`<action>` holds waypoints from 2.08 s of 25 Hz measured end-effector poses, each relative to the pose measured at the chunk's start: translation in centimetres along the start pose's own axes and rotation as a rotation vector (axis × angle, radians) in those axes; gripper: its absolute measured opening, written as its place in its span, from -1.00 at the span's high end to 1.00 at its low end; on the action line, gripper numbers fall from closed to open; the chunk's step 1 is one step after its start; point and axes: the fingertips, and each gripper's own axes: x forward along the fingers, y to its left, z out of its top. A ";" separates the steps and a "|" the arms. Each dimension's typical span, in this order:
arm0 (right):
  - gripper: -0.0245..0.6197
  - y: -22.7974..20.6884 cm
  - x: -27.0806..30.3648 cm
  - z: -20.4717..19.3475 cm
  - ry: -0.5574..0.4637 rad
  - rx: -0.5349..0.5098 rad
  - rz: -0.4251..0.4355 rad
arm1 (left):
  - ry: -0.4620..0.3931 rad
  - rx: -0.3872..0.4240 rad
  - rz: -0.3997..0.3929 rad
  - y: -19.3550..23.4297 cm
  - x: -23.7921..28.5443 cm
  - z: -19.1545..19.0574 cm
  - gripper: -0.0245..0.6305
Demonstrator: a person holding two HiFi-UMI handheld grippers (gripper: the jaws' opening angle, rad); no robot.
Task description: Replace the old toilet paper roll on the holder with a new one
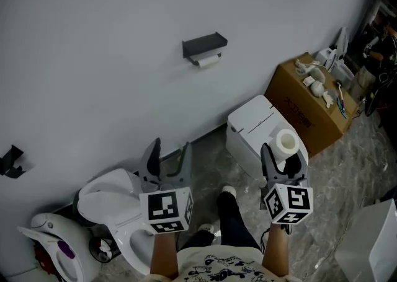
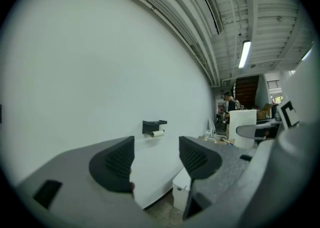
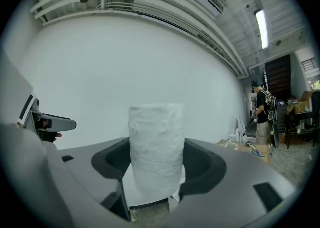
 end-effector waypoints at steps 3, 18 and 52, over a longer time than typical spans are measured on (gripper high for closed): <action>-0.02 -0.6 2.6 -0.1 0.000 0.001 0.026 | 0.001 0.005 0.027 0.2 1.9 0.0 0.12; -0.02 -7.8 19.3 2.7 -0.025 -0.004 0.162 | 0.003 0.077 0.154 -2.0 16.9 3.1 0.12; -0.02 -9.6 36.5 2.9 0.012 0.000 0.222 | 0.148 0.362 0.182 -0.2 34.0 2.3 0.12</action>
